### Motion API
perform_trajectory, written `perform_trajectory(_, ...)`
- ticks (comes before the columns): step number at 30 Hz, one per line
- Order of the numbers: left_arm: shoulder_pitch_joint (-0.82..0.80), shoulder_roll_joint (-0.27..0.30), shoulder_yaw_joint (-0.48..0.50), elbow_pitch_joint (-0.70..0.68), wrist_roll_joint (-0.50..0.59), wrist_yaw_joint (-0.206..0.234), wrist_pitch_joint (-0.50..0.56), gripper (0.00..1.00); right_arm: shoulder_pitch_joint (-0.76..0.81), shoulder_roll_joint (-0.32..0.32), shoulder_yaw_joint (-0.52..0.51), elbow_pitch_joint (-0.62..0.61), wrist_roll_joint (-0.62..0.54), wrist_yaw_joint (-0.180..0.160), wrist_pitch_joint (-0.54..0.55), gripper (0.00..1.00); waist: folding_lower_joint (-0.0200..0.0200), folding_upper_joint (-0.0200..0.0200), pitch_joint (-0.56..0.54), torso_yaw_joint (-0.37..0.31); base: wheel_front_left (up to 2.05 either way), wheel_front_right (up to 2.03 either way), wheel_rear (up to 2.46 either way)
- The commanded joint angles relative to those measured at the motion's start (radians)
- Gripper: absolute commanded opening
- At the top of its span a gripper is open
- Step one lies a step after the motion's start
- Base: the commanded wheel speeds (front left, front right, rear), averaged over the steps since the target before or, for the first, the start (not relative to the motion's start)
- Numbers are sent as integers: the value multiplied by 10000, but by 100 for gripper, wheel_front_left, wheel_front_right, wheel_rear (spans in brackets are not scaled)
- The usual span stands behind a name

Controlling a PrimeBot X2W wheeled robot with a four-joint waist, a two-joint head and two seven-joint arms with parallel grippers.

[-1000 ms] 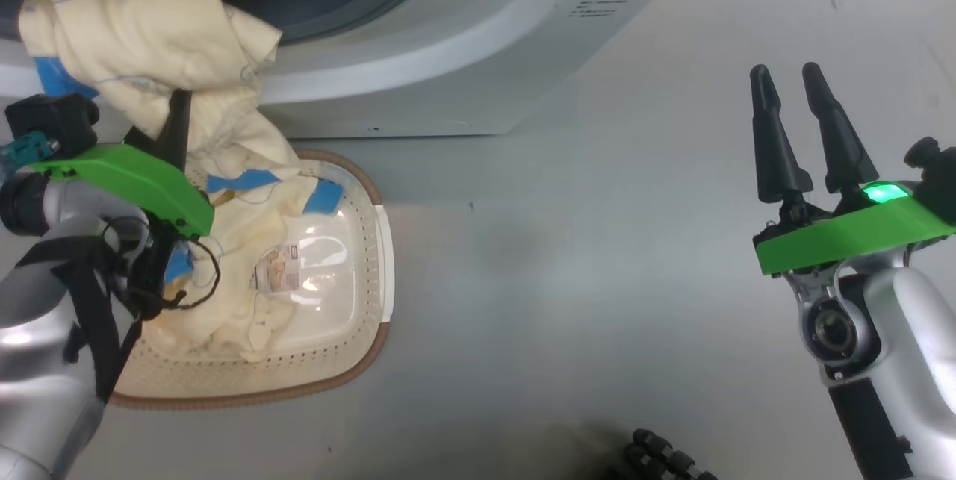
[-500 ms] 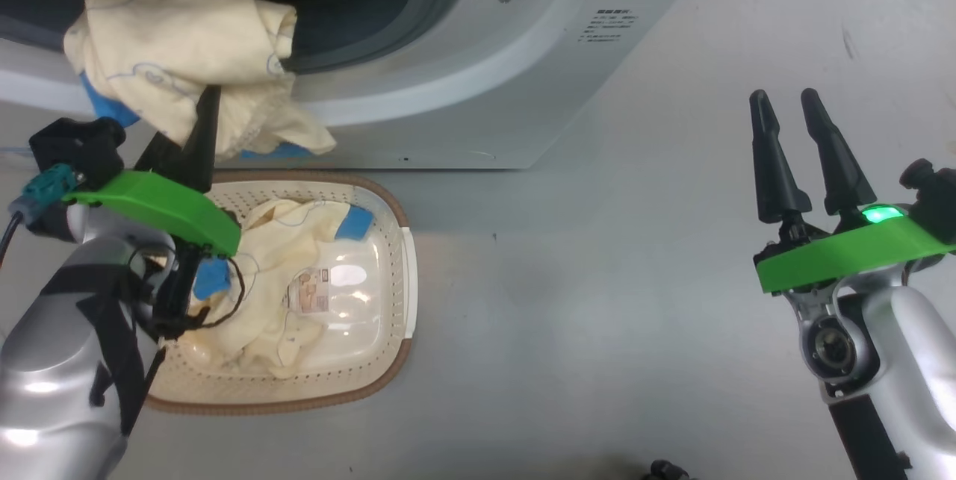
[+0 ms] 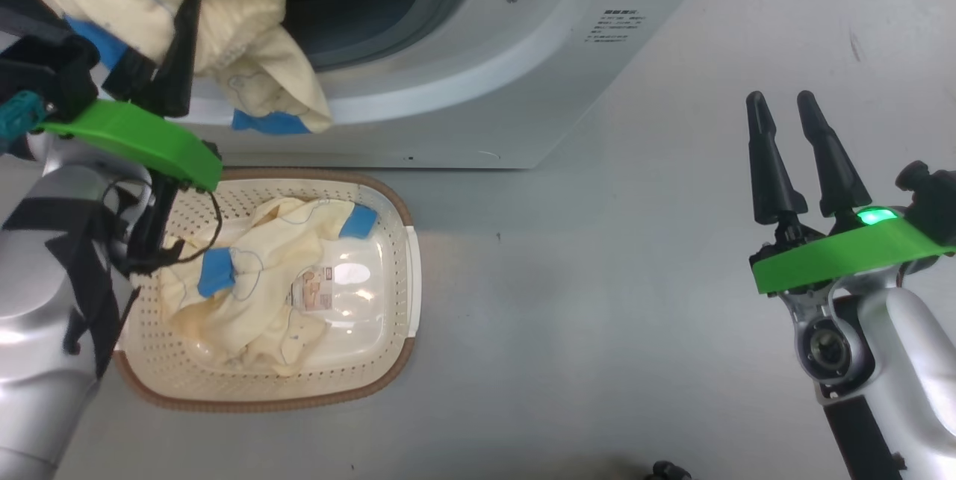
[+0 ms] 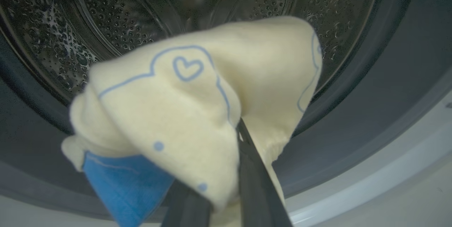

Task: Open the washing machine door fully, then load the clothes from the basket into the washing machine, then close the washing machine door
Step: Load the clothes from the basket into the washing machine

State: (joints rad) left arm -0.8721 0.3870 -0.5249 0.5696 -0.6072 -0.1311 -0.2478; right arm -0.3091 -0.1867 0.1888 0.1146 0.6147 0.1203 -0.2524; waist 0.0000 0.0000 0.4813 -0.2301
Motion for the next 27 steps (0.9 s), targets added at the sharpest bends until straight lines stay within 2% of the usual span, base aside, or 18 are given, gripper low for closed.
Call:
perform_trajectory(1,-504,496,315,-226,74,4,-139,0,157,-60,76,-255,15,104,-94,100,0,0,4,-6,0,0,0)
perform_trajectory(10,-1836,784,128,-98,267,4,-139,0,147,-45,-5,-269,49,104,-94,100,0,0,30,1,0,0,0)
perform_trajectory(17,-1929,755,95,186,366,4,-139,0,91,17,115,-301,67,104,-94,100,0,0,114,-173,0,0,0)
perform_trajectory(22,-1983,525,-82,1020,103,4,-139,0,81,62,202,-296,88,104,-94,100,0,0,205,-348,0,0,0)
perform_trajectory(27,-2507,353,-789,2355,-366,4,-139,0,45,113,329,-307,104,104,-94,100,0,0,301,-526,0,0,0)
